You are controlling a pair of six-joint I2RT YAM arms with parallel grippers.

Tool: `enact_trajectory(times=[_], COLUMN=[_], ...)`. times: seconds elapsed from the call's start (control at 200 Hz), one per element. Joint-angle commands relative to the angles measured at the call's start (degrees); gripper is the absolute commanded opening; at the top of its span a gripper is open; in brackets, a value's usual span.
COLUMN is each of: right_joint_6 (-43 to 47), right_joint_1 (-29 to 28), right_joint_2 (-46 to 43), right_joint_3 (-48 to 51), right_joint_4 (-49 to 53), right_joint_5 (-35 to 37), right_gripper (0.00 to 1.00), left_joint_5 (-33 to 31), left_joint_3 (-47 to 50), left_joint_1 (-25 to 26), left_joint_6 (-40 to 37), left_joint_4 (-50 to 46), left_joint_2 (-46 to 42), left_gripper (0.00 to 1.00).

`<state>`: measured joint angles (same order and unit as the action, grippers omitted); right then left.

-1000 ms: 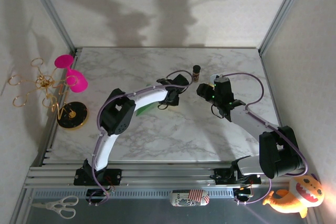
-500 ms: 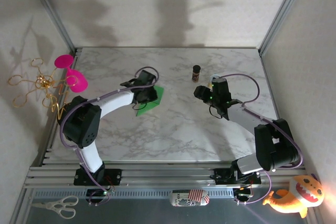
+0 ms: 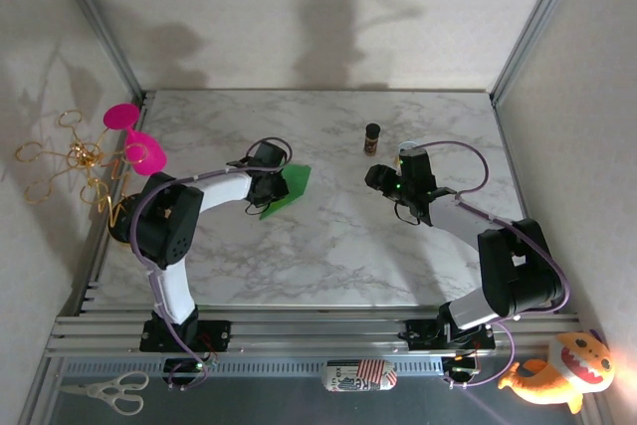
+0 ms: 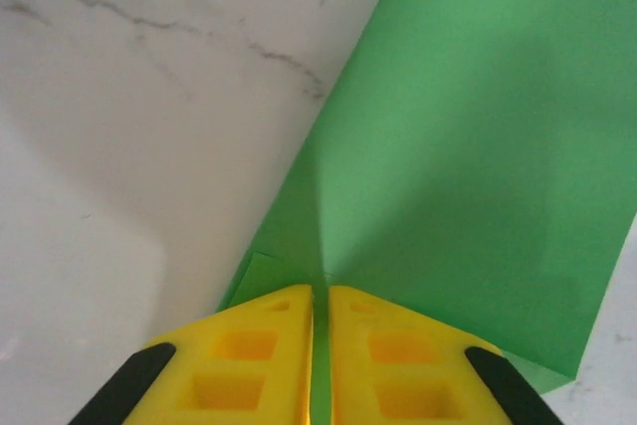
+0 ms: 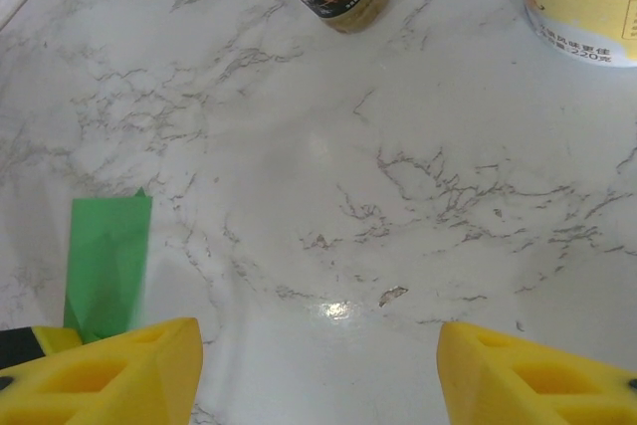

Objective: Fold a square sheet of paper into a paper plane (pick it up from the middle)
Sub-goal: Move the paper to the center of the table.

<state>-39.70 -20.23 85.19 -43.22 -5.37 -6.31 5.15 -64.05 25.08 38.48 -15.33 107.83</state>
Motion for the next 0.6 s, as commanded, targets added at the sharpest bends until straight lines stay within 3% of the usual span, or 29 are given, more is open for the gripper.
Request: enact_trajectory(times=[0.0, 0.3, 0.596], right_joint_6=[-0.29, -2.05, -13.81], right_joint_1=[0.34, 0.36, -0.84], right_joint_2=[0.66, 1.11, 4.11], right_joint_3=[-1.47, -0.95, 0.55], right_joint_4=[-0.43, -1.36, -2.88], right_joint_5=[-1.00, -3.72, -14.04], right_gripper=[0.64, 0.64, 0.58], left_joint_5=[2.77, 10.43, 13.12], left_joint_3=[-0.02, -3.18, -6.35], left_joint_1=[0.61, 8.87, 13.42], left_joint_6=[-2.23, -4.11, -1.91], left_joint_4=[0.21, 2.40, 3.58], left_joint_2=[2.09, 5.07, 6.87], left_gripper=[0.11, 0.08, 0.08])
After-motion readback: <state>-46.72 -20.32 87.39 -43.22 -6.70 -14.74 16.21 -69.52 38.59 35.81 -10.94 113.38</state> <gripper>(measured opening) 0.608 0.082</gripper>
